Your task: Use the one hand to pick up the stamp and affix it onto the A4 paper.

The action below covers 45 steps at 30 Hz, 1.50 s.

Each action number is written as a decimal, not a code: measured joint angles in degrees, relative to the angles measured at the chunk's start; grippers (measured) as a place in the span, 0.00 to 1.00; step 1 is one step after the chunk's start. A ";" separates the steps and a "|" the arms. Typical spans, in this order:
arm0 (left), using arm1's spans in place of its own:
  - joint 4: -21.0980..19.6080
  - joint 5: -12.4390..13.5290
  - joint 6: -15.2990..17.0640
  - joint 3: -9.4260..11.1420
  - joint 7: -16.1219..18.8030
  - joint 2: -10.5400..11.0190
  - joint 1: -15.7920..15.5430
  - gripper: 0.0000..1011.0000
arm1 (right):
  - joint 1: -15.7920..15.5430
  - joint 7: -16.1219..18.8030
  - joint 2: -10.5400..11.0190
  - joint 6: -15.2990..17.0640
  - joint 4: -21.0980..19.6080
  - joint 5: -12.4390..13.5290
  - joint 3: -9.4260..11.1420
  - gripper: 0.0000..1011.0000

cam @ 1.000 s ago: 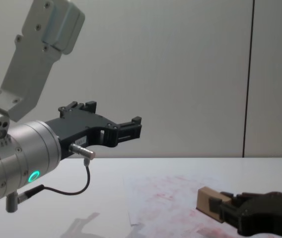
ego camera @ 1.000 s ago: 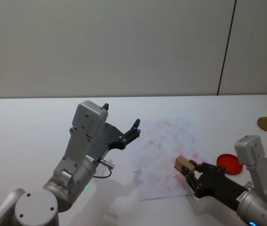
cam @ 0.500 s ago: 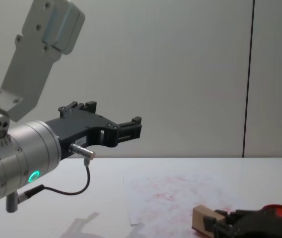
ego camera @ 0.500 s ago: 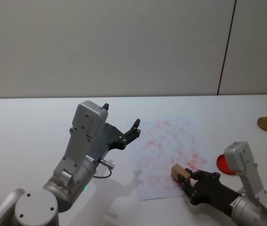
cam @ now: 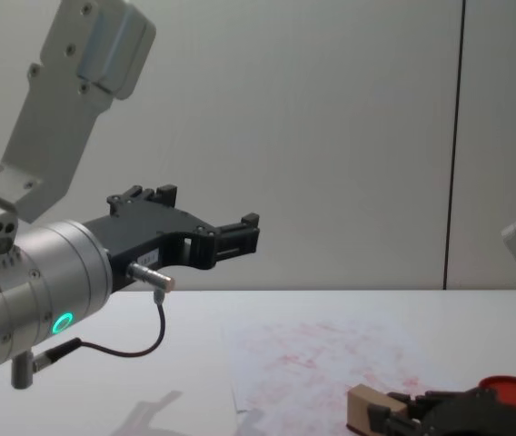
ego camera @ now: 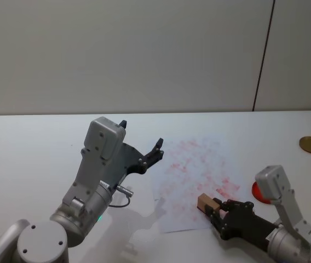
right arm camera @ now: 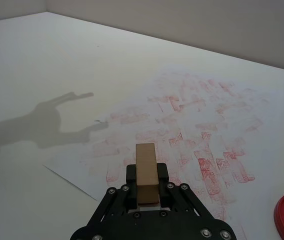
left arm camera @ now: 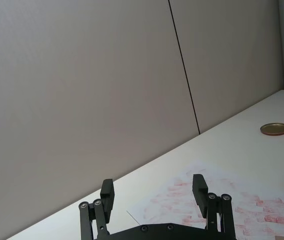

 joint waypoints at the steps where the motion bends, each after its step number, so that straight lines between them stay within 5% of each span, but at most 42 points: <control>1: 0.00 0.00 0.00 0.00 0.00 0.00 0.00 0.98 | 0.14 0.21 0.01 0.21 0.06 -0.10 0.02 0.22; 19: 0.00 0.00 0.00 0.00 0.00 0.00 0.00 0.98 | 0.81 0.94 0.57 1.32 -0.70 1.54 0.78 0.22; 30: 0.00 0.00 0.00 0.00 0.00 0.00 0.00 0.98 | 0.91 -2.28 1.67 -2.01 -3.40 4.82 2.68 0.22; 45: 0.00 0.00 0.00 0.00 0.00 0.00 0.00 0.98 | 0.93 -5.75 4.59 -2.08 -3.83 5.04 5.72 0.22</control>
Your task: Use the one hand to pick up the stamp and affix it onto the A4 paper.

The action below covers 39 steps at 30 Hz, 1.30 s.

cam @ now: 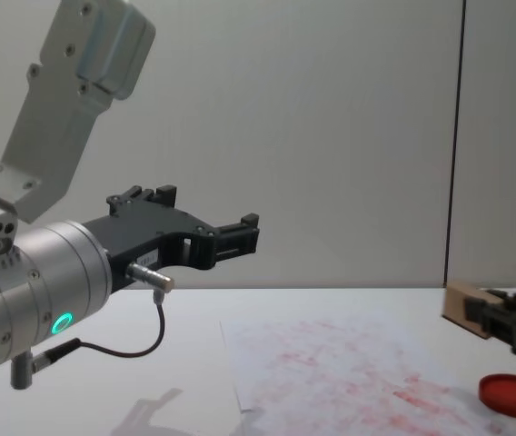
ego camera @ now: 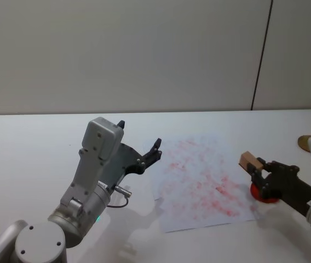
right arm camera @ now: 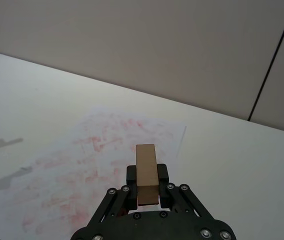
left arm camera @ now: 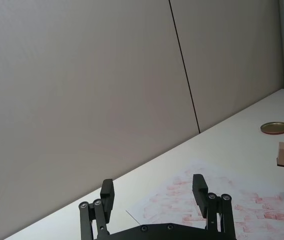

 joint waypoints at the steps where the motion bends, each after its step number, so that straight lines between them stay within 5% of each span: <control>1: 0.00 0.00 0.00 0.00 0.00 0.00 0.00 0.98 | 0.00 -0.05 0.11 0.11 0.11 0.00 0.11 0.22; 39: 0.00 0.00 0.00 0.00 0.00 0.00 0.00 0.98 | 2.24 0.58 0.90 3.39 6.96 -1.17 0.84 0.22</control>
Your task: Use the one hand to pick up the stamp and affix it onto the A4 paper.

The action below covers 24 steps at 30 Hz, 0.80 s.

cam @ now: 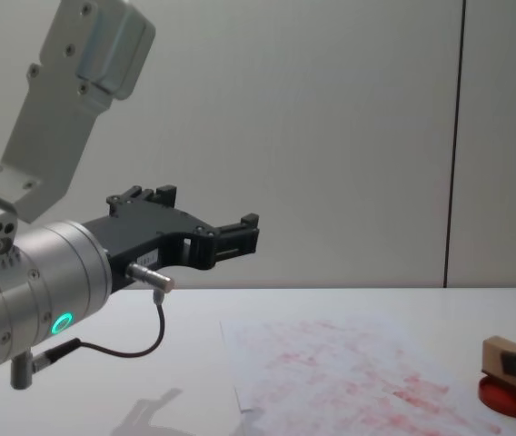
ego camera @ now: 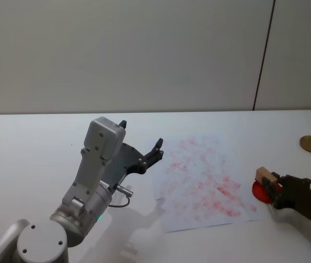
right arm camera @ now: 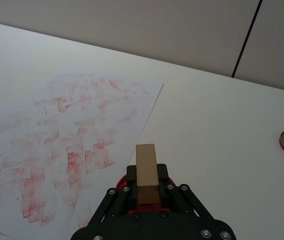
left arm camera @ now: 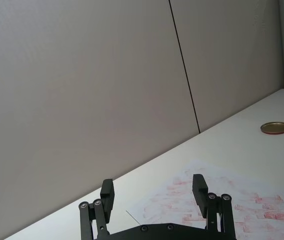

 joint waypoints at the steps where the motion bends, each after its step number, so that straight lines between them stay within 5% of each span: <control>1: 0.00 0.00 0.00 0.00 0.00 0.00 0.00 0.98 | 0.05 0.01 -0.02 0.04 0.09 -0.05 -0.03 0.22; 12: 0.00 0.00 0.00 0.00 0.00 0.00 0.00 0.98 | 0.19 0.01 -0.07 0.41 0.65 -0.50 -0.19 0.24; 24: 0.00 0.00 0.00 0.00 0.00 0.00 0.00 0.98 | 0.07 -0.03 0.01 0.35 0.50 -0.53 -0.29 0.63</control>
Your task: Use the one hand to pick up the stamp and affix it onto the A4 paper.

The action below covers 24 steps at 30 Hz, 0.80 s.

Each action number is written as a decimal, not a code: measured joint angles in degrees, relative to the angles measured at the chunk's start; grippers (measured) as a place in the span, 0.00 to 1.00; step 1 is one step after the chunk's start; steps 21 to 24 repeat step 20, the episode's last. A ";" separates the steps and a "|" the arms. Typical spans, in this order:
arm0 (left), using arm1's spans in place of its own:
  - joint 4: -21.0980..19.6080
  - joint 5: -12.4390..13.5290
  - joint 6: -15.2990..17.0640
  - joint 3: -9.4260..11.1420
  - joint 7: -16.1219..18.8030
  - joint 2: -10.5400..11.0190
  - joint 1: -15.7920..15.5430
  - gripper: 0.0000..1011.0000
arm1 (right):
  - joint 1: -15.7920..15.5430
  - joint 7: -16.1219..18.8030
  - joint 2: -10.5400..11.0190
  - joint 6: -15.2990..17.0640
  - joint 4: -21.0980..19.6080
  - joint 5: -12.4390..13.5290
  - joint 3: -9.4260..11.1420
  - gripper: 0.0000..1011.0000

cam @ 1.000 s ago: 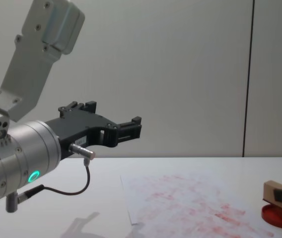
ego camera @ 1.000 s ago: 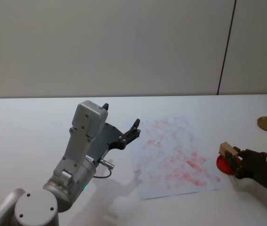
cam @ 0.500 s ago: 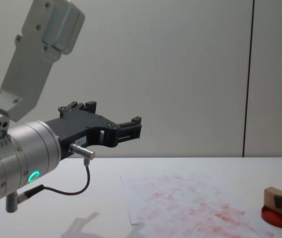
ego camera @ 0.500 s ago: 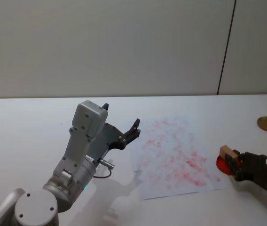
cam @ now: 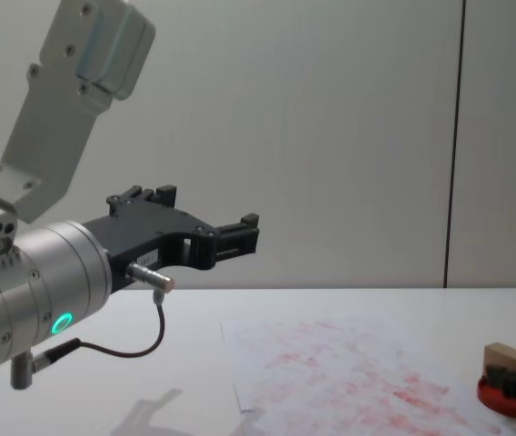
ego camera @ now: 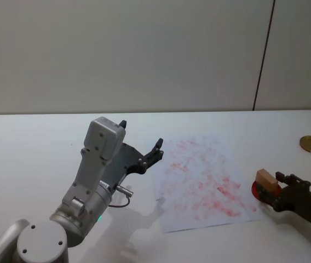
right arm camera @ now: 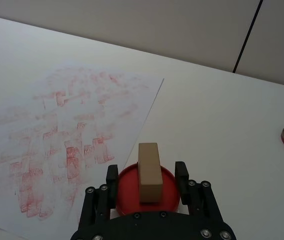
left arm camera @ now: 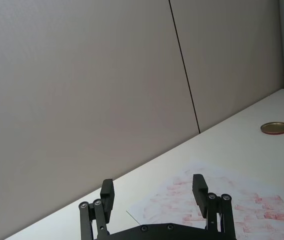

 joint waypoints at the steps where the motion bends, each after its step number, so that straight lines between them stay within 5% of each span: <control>1: 0.00 0.00 0.00 0.00 0.00 0.00 0.00 0.98 | -0.02 -0.02 0.01 -0.08 -0.09 0.01 0.00 0.66; 12: 0.00 0.00 0.00 0.00 0.00 0.00 0.00 0.98 | -0.66 -0.88 0.34 -2.54 -3.17 0.05 0.18 0.97; 24: 0.00 0.00 0.00 0.00 0.00 0.00 0.00 0.98 | -1.10 -1.67 0.55 -3.95 -5.94 0.05 0.34 0.99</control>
